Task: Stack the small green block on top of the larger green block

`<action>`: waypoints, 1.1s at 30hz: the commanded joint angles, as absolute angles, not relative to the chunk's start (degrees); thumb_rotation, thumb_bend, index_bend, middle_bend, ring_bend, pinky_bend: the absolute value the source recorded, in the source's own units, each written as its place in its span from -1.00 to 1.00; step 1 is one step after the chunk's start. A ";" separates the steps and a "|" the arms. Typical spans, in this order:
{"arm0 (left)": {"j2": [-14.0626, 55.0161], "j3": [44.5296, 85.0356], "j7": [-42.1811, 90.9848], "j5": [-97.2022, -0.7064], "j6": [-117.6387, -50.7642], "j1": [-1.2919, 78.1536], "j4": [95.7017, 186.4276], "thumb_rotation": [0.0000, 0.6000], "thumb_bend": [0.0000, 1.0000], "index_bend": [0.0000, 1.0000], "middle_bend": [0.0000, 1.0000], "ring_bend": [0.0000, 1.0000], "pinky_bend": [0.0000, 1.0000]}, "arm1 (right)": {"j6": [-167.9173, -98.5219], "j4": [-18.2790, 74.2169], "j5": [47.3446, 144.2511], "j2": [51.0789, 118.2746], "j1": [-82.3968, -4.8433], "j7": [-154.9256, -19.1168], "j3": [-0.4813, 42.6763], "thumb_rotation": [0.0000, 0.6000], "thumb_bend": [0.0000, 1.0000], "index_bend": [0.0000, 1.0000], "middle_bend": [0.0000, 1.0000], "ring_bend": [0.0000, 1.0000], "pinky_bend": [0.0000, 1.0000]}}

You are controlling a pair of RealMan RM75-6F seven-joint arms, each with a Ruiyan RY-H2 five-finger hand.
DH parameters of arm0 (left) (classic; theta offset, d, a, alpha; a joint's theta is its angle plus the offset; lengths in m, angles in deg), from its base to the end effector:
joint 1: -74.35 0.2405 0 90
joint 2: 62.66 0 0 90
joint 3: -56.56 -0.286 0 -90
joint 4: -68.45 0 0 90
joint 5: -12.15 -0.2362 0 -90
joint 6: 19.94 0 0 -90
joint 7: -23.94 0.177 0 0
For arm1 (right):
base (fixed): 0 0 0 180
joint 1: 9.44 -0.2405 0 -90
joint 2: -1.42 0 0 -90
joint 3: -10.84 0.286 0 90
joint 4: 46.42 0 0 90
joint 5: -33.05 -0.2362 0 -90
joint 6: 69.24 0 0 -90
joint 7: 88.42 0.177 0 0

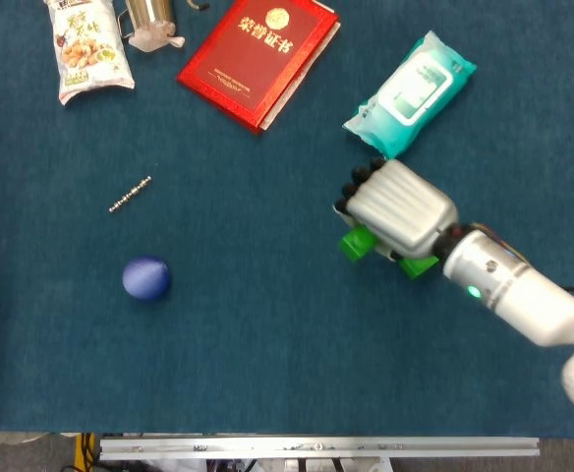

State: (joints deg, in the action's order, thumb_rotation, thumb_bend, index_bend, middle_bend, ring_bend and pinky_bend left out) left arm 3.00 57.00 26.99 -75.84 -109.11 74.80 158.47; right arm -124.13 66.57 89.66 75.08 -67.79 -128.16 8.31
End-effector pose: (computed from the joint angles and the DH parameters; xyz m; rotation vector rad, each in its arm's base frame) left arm -0.3654 0.1758 0.1446 -1.3681 -0.8733 -0.8209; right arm -0.0758 -0.3243 -0.0288 2.3255 -0.5859 0.7319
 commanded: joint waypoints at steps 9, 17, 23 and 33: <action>2.66 56.67 26.42 -75.97 -109.07 74.90 158.87 1.00 -0.56 -0.90 -0.75 -0.78 -0.77 | -125.61 66.66 97.15 69.09 -61.75 -126.22 3.52 1.00 -0.52 0.16 -0.07 -0.41 -0.30; 2.81 56.61 26.15 -75.87 -108.67 74.73 158.78 1.00 -0.56 -0.90 -0.75 -0.78 -0.77 | -126.31 65.30 100.82 65.22 -57.20 -123.08 0.96 1.00 -0.52 0.17 -0.06 -0.40 -0.30; 2.94 56.45 26.36 -76.22 -108.11 74.33 159.03 1.00 -0.56 -0.90 -0.75 -0.78 -0.77 | -125.21 63.51 102.39 64.60 -54.98 -123.72 -0.62 1.00 -0.51 0.17 -0.06 -0.40 -0.30; 2.84 56.33 26.36 -76.28 -108.28 74.39 159.39 1.00 -0.56 -0.90 -0.75 -0.78 -0.77 | -123.11 59.67 102.20 67.98 -53.00 -126.73 -0.56 1.00 -0.51 0.17 -0.06 -0.40 -0.30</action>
